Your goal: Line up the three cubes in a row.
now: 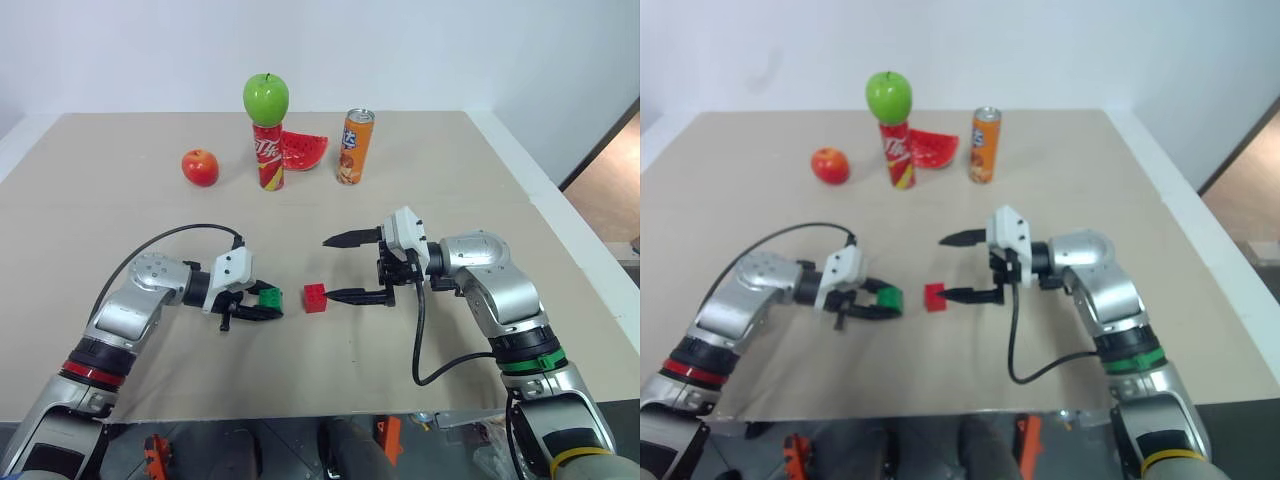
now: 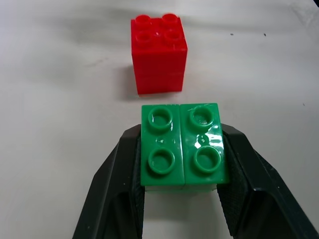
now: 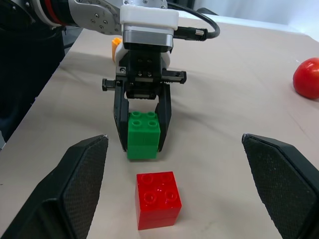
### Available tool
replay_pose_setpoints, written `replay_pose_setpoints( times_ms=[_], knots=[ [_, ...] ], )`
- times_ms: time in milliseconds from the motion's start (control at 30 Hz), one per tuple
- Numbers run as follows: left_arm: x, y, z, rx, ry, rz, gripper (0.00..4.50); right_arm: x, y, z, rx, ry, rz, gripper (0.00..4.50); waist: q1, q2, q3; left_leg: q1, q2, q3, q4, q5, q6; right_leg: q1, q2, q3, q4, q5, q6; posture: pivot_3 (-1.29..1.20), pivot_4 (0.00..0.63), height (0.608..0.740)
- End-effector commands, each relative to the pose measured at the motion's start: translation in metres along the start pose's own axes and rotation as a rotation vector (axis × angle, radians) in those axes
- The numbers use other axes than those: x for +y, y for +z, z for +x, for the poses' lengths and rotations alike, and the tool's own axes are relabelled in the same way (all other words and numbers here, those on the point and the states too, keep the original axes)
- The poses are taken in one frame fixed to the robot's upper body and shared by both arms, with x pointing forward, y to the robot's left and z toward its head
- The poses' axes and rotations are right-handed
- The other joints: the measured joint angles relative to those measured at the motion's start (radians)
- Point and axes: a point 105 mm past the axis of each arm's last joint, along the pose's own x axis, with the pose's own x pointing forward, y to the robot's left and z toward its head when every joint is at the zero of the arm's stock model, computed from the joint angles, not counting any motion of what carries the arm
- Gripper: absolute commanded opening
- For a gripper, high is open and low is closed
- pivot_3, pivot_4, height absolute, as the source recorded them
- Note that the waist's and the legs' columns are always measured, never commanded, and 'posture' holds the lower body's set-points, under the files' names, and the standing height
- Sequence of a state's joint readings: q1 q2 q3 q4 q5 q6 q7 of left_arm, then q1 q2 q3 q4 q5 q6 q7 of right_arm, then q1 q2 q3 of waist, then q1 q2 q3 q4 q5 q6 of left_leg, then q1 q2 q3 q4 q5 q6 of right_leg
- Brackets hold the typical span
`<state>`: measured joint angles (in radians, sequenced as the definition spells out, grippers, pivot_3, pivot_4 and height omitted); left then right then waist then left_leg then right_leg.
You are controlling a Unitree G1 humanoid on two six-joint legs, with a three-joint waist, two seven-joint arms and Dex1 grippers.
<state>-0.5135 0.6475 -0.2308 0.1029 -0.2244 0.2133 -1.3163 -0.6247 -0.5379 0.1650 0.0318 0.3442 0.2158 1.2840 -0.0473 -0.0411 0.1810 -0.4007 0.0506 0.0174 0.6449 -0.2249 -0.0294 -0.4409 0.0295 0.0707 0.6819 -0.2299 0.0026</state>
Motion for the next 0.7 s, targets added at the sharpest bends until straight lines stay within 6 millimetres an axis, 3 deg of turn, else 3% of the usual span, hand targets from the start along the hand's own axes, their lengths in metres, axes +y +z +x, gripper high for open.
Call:
replay_pose_setpoints(
  times_ms=[33,700],
  knots=[
    [-0.0035,0.0003,-0.0004,0.02,-0.009,0.045,1.34,0.0007,0.0065,-0.0022,-0.005,0.001,-0.039,4.5,0.0,0.0,0.0,0.0,0.0,0.0,0.0,0.0,0.0,0.0,0.0,0.0,0.0,0.0,0.0,0.0,0.15,0.74],
    [0.0039,-0.0046,-0.0001,0.012,0.051,0.036,1.34,0.0022,0.0038,-0.0033,0.007,0.006,-0.046,4.5,0.0,0.0,0.0,0.0,0.0,0.0,0.006,0.0,0.0,0.002,0.0,0.0,0.001,0.003,0.002,0.0,0.15,0.74]
  ],
)
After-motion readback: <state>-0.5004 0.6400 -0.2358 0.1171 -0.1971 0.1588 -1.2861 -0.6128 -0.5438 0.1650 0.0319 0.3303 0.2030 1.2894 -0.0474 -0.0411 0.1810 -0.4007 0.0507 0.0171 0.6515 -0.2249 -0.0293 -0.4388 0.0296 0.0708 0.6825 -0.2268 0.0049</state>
